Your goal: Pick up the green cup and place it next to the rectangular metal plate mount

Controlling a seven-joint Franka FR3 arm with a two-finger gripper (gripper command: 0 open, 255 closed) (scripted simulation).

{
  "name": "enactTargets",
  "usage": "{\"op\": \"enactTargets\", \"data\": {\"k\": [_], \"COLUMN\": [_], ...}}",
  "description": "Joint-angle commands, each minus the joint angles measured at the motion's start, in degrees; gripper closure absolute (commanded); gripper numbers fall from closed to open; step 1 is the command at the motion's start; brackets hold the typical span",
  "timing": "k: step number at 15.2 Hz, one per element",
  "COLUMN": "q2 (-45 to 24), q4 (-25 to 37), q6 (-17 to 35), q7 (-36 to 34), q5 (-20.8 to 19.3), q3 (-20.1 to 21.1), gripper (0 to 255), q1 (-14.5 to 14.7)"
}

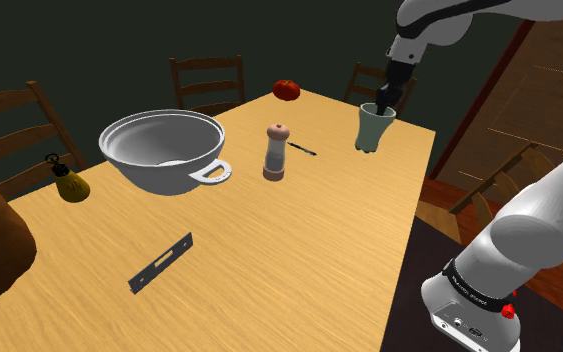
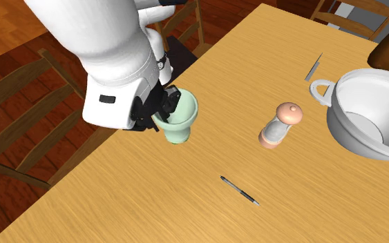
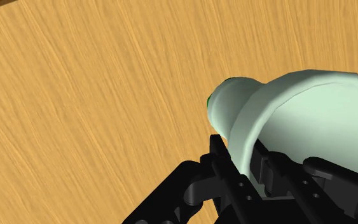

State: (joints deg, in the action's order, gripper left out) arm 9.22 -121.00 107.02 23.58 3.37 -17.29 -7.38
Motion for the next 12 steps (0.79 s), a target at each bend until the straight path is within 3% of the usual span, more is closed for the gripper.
{"op": "enactTargets", "data": {"k": [1,12], "q2": [0.29,1.09], "q4": [1.3,8.96], "q6": [-1.58,-9.97], "q7": [-0.12,-0.99], "q5": [-0.11,-0.37], "q3": [0.01,0.23], "gripper": [255,255], "q1": [-0.03,0.07]}}
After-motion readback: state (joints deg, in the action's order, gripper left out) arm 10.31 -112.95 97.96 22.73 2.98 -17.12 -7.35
